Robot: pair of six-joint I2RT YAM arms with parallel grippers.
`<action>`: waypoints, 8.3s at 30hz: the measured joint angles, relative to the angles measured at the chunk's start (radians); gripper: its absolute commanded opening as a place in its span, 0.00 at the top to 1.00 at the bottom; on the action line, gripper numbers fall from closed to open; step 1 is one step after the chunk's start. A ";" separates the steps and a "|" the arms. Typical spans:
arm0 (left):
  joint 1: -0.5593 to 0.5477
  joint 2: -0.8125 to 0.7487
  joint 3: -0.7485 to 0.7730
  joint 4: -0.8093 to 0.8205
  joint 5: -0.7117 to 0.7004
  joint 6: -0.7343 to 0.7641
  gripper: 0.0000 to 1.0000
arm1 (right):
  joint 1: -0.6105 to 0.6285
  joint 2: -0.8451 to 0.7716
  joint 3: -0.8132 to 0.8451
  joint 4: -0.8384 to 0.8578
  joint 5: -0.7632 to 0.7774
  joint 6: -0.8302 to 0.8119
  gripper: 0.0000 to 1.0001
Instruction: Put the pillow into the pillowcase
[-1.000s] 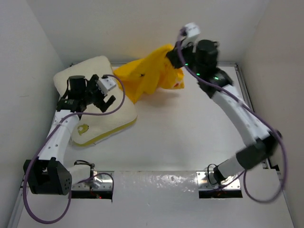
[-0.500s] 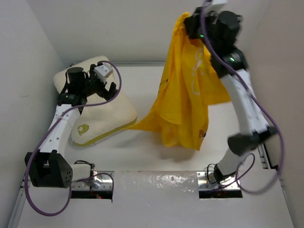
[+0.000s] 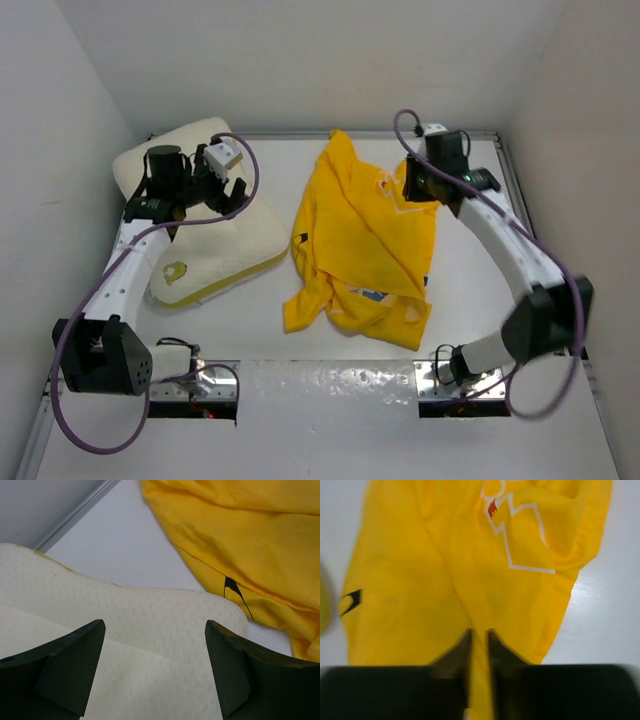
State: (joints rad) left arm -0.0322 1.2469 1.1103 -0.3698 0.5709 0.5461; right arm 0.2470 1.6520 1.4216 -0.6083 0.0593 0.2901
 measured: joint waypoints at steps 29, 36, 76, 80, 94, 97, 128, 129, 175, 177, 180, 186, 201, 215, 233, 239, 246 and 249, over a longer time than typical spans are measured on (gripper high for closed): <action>0.000 -0.048 -0.087 -0.348 -0.189 0.274 0.00 | 0.361 -0.265 -0.452 0.429 0.021 -0.211 0.33; 0.000 -0.095 -0.328 -0.459 -0.324 0.561 0.00 | 0.461 -0.115 -0.453 0.419 -0.071 -0.330 0.44; -0.039 0.454 0.505 -0.280 -0.124 0.151 0.00 | 0.364 -0.121 -0.409 0.318 -0.151 -0.316 0.19; 0.078 0.698 0.685 -0.260 -0.259 0.090 0.00 | 0.456 -0.134 -0.447 0.308 -0.163 -0.312 0.19; 0.175 0.690 0.236 0.051 -0.552 0.098 0.65 | 0.499 0.079 -0.461 0.478 -0.079 -0.163 0.94; 0.175 0.615 0.108 0.102 -0.533 0.137 1.00 | 0.480 0.107 -0.452 0.507 -0.072 -0.115 1.00; -0.021 0.702 0.620 -0.636 0.004 0.666 0.00 | 0.140 0.247 0.100 0.370 0.178 0.004 1.00; -0.021 0.775 0.669 -0.650 0.014 0.678 0.00 | 0.140 0.247 0.100 0.369 0.172 0.002 1.00; -0.415 0.424 0.525 -0.654 0.158 0.280 1.00 | 0.239 0.319 0.246 0.392 0.017 -0.051 1.00; -0.409 0.421 0.473 -0.594 0.109 0.240 1.00 | 0.239 0.291 0.206 0.404 -0.001 -0.061 1.00; -0.404 0.421 0.372 -0.501 0.014 0.176 1.00 | 0.239 0.226 0.143 0.391 -0.036 -0.089 1.00; -0.404 0.433 0.256 -0.308 -0.206 0.008 1.00 | 0.265 0.111 0.100 0.327 -0.072 -0.197 1.00; -0.375 0.459 0.256 -0.157 -0.477 -0.177 1.00 | 0.296 0.075 0.052 0.133 -0.050 -0.331 1.00; -0.338 0.459 0.271 -0.200 -0.544 -0.156 1.00 | 0.289 0.204 0.326 0.065 0.039 -0.379 0.16; -0.319 0.475 0.164 -0.068 -0.564 -0.139 1.00 | 0.246 0.144 -0.154 0.349 -0.060 -0.093 0.58; -0.319 0.483 0.164 -0.062 -0.565 -0.144 1.00 | 0.247 0.289 -0.128 0.405 -0.062 -0.060 0.55; -0.319 0.529 0.165 -0.051 -0.559 -0.163 1.00 | 0.247 0.372 -0.096 0.476 0.067 -0.014 0.71; -0.314 0.539 0.171 -0.049 -0.557 -0.163 1.00 | 0.247 0.391 -0.089 0.494 0.126 0.010 0.97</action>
State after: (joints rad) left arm -0.3466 1.7855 1.2808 -0.4187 0.0143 0.3832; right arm 0.4938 2.0434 1.3331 -0.1143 0.1848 0.3000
